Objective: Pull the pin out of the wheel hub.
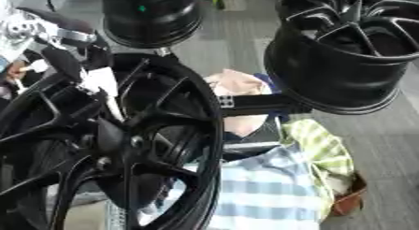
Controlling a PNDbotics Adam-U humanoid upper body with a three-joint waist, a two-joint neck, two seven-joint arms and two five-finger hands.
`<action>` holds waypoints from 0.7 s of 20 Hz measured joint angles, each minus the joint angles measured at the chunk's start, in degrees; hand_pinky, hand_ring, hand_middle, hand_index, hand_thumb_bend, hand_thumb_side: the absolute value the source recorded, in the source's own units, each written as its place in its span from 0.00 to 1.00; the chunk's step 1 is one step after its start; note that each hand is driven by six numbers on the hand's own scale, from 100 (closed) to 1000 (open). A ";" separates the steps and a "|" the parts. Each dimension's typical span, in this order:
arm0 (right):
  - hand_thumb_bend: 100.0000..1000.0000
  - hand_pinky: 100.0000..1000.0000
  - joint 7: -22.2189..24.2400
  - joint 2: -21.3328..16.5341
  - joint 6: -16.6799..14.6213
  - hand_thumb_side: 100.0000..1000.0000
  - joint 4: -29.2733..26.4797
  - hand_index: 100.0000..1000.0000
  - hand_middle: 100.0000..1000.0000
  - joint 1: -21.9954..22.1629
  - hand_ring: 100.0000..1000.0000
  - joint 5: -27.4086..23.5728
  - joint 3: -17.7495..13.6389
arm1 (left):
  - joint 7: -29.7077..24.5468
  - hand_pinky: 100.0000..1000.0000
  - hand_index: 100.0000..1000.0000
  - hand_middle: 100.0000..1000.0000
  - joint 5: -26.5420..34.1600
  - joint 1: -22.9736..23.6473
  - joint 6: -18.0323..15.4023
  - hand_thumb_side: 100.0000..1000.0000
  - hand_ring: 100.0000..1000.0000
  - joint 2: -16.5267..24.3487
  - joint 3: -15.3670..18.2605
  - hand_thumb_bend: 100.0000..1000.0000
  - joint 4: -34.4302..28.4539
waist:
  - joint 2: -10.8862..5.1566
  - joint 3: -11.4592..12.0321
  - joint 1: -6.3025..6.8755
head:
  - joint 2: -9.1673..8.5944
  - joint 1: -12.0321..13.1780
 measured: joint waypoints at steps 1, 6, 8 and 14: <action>0.00 0.72 0.00 0.00 0.00 0.48 0.00 0.79 0.65 0.00 0.72 0.00 0.00 | -0.01 0.74 0.73 0.51 -0.31 0.00 0.00 0.43 0.66 0.00 0.00 0.59 0.00 | 0.00 0.01 -0.01 | 0.00 0.02; 0.00 0.72 -0.01 0.00 -0.03 0.48 0.00 0.79 0.65 0.00 0.72 0.00 0.00 | -0.23 0.68 0.66 0.42 -1.07 0.00 0.07 0.42 0.58 -0.17 0.00 0.55 0.00 | -0.03 0.01 -0.04 | 0.00 0.12; 0.00 0.72 -0.04 0.00 -0.06 0.48 0.00 0.79 0.65 0.00 0.72 0.00 0.00 | -0.38 0.68 0.65 0.41 -1.24 0.06 0.10 0.42 0.57 -0.22 0.00 0.54 0.00 | -0.03 0.03 -0.05 | 0.00 0.17; 0.00 0.72 -0.23 0.00 -0.25 0.47 0.00 0.79 0.65 0.00 0.72 0.00 0.00 | -0.77 0.66 0.60 0.38 -1.51 0.15 0.03 0.41 0.54 -0.25 0.00 0.50 0.00 | -0.06 0.06 -0.19 | 0.00 0.21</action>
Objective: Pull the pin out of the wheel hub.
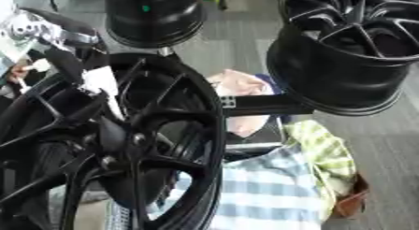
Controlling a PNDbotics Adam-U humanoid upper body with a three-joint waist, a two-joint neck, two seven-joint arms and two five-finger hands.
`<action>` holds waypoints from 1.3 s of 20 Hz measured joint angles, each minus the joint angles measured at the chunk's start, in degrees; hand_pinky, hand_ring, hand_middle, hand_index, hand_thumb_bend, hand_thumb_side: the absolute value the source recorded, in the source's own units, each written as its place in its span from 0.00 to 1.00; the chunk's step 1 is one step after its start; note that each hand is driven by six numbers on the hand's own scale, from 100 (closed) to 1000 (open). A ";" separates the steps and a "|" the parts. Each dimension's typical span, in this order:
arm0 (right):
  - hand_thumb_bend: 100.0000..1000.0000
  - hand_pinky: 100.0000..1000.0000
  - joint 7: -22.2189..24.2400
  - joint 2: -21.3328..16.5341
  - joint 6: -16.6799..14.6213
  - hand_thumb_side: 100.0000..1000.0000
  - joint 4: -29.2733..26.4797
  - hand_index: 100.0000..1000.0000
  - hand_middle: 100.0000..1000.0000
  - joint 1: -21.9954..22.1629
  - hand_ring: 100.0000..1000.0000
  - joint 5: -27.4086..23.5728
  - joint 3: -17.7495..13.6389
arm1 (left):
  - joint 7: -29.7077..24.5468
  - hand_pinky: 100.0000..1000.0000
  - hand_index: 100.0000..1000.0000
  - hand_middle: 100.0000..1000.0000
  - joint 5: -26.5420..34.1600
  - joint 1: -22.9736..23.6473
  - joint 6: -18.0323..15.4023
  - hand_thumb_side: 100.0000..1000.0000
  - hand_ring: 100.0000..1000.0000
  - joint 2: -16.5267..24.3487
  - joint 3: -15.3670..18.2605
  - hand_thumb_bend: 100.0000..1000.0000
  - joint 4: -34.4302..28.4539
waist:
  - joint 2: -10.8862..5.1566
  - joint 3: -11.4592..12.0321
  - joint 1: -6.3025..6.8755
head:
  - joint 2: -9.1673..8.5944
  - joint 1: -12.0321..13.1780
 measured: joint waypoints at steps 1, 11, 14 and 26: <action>0.00 0.73 -0.01 0.00 -0.01 0.48 0.00 0.79 0.65 0.00 0.72 0.00 0.00 | -0.04 0.65 0.59 0.38 0.00 0.02 -0.04 0.41 0.54 -0.01 0.00 0.49 0.00 | -0.01 0.00 0.00 | 0.00 0.00; 0.00 0.73 -0.04 0.00 -0.02 0.48 0.00 0.79 0.65 0.08 0.72 0.00 -0.01 | -0.25 0.63 0.58 0.37 1.39 0.15 -0.10 0.00 0.53 -0.50 -0.05 0.28 -0.06 | -0.19 0.05 -0.03 | -0.22 0.01; 0.00 0.73 -0.07 0.00 -0.04 0.49 0.00 0.79 0.66 0.14 0.72 0.00 -0.01 | -0.25 0.61 0.56 0.34 1.37 0.16 -0.10 0.00 0.50 -0.49 -0.06 0.24 -0.02 | -0.24 0.06 -0.10 | -0.24 0.01; 0.00 0.73 -0.25 0.01 -0.22 0.49 0.00 0.79 0.66 0.25 0.73 0.00 -0.01 | -0.24 0.52 0.38 0.11 1.33 0.29 0.07 0.00 0.32 -0.45 -0.33 0.20 -1.06 | -0.29 0.08 -0.16 | -0.44 0.02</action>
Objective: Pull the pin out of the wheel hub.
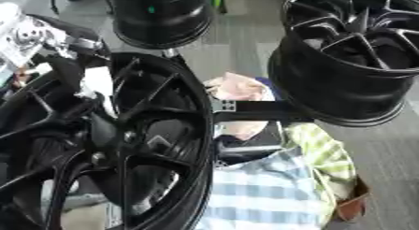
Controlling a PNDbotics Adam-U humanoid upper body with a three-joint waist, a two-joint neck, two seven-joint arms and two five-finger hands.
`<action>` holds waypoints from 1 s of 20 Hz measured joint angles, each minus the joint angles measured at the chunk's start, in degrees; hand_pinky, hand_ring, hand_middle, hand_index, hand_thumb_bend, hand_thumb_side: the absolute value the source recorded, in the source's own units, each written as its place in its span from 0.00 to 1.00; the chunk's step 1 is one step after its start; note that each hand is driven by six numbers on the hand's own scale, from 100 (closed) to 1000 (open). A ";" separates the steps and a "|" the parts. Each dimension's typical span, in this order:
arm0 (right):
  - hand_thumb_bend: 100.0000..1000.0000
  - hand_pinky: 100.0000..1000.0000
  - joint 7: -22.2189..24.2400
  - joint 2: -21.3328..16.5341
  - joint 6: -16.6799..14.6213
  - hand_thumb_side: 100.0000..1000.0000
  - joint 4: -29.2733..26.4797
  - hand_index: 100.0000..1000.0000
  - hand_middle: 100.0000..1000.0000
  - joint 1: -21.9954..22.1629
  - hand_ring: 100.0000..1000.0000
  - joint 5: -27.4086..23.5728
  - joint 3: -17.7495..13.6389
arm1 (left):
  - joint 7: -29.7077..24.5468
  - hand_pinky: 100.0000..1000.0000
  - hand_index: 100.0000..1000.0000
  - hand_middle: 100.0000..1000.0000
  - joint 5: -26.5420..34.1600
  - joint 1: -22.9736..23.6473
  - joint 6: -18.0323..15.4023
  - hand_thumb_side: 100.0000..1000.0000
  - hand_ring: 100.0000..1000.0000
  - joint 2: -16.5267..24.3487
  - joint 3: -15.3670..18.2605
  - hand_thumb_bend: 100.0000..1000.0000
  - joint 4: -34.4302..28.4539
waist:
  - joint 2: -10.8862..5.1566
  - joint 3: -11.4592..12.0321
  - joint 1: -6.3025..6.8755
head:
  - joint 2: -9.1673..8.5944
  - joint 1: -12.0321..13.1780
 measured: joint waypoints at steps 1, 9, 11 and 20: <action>0.00 0.73 0.00 0.00 0.00 0.49 0.00 0.79 0.66 0.00 0.73 0.00 0.00 | -0.02 0.52 0.37 0.10 0.00 0.00 0.21 0.00 0.31 0.01 0.06 0.20 -0.25 | 0.00 0.02 -0.01 | 0.00 0.00; 0.00 0.73 -0.02 0.04 -0.02 0.49 0.00 0.79 0.66 0.04 0.73 0.00 0.00 | 0.38 0.50 0.34 0.06 1.97 0.04 3.34 0.00 0.28 1.15 1.43 0.20 -3.55 | -0.17 0.12 -0.17 | -0.02 0.04; 0.00 0.73 -0.02 0.05 -0.02 0.48 0.00 0.80 0.66 0.04 0.73 0.00 0.01 | 0.50 0.49 0.27 0.00 2.22 -0.03 3.81 0.00 0.23 1.31 1.65 0.17 -3.97 | -0.23 0.12 -0.27 | -0.02 0.04; 0.00 0.73 -0.18 0.26 -0.18 0.47 -0.02 0.80 0.66 0.50 0.73 0.51 0.00 | 4.63 0.46 0.23 0.00 8.49 -1.67 8.13 0.00 0.20 4.01 8.83 0.11 -8.32 | -1.04 0.31 -0.30 | -0.04 0.04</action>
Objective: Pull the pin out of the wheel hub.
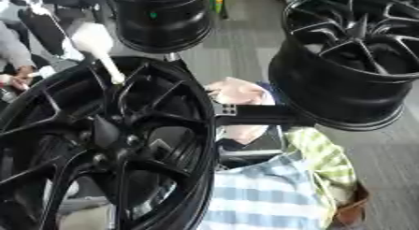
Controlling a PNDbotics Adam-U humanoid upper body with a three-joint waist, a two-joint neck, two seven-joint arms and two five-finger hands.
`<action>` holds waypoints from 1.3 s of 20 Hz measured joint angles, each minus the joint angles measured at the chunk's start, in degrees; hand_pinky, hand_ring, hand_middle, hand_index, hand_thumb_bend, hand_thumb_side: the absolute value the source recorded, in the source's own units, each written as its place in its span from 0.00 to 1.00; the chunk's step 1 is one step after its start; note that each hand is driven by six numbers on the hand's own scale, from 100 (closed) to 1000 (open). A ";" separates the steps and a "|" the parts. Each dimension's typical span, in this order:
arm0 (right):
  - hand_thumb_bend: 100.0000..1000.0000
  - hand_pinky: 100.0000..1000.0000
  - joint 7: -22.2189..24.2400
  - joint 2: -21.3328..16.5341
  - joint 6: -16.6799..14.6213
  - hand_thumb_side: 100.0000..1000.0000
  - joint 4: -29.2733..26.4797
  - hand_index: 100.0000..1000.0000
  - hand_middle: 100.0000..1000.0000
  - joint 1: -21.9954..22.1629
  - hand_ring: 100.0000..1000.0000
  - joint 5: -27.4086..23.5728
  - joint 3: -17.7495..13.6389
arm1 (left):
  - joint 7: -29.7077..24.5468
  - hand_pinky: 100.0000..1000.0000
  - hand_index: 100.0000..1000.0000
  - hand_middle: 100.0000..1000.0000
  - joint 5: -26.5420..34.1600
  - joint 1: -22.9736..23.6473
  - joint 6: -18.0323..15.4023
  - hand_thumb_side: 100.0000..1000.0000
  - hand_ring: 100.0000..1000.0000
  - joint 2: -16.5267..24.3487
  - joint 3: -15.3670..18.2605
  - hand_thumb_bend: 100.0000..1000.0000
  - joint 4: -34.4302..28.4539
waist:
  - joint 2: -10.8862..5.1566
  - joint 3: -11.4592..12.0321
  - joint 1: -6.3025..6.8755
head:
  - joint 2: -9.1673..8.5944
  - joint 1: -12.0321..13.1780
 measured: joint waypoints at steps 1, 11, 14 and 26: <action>0.00 0.73 -0.02 0.10 -0.02 0.46 0.00 0.80 0.66 0.00 0.73 0.05 0.00 | 0.43 0.46 0.23 0.00 0.86 -0.08 0.56 0.00 0.20 0.26 0.62 0.09 -0.39 | -0.01 0.00 -0.02 | 0.00 0.00; 0.00 0.73 -0.09 0.19 0.03 0.44 0.00 0.80 0.66 0.05 0.73 0.65 -0.35 | 6.24 0.49 0.22 0.00 6.88 -2.17 8.37 0.00 0.23 4.33 13.29 0.00 5.32 | -0.46 0.92 -0.05 | 0.01 -0.82; 0.00 0.73 -0.09 0.19 0.04 0.44 -0.01 0.80 0.66 0.18 0.73 0.98 -0.38 | 9.22 0.49 0.22 0.00 5.56 -2.18 11.46 0.00 0.24 5.53 18.39 0.00 10.29 | -0.61 1.01 -0.05 | 0.01 -1.07; 0.00 0.73 -0.56 0.18 0.49 0.47 -0.05 0.80 0.66 0.52 0.73 1.07 -0.83 | 22.02 0.49 0.22 0.00 -5.10 -0.68 17.76 0.00 0.25 6.14 26.77 0.00 26.07 | -0.58 0.61 -0.04 | 0.00 -1.42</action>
